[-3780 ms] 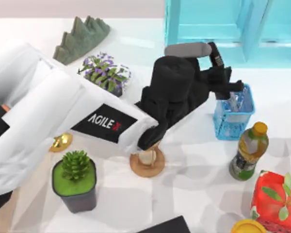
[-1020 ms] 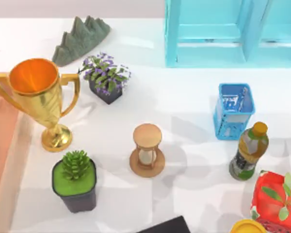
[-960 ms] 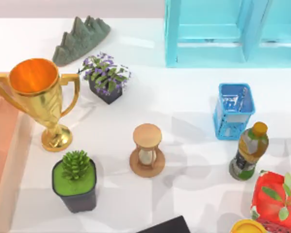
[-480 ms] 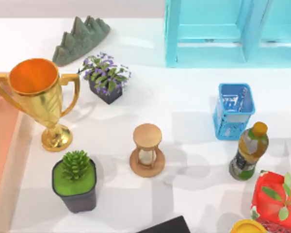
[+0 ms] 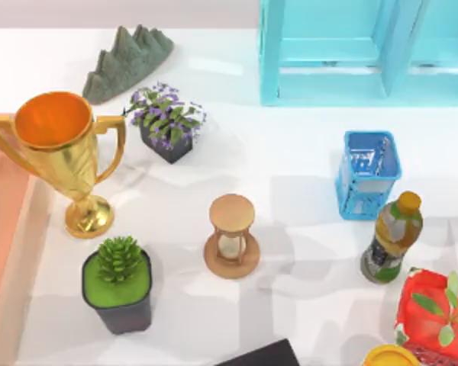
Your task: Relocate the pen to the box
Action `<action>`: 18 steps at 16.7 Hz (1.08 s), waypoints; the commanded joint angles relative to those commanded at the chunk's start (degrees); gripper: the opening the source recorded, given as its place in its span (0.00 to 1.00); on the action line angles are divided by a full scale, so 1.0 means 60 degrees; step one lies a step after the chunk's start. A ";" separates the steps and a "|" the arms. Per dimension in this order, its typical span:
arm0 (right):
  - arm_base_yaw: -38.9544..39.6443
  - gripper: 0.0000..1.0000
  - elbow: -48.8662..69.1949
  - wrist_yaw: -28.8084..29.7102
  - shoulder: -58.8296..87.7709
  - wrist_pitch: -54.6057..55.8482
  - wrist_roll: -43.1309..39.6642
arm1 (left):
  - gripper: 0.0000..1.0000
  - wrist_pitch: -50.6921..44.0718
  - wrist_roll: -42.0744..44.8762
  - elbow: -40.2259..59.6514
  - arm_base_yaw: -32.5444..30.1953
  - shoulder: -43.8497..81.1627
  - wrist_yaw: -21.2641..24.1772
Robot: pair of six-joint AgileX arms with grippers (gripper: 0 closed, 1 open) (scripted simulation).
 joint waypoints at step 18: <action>0.0000 1.00 0.0000 0.0000 0.0000 0.0000 0.0000 | 0.00 -1.8042 1.5918 -0.4017 -0.0939 -0.1493 -0.2799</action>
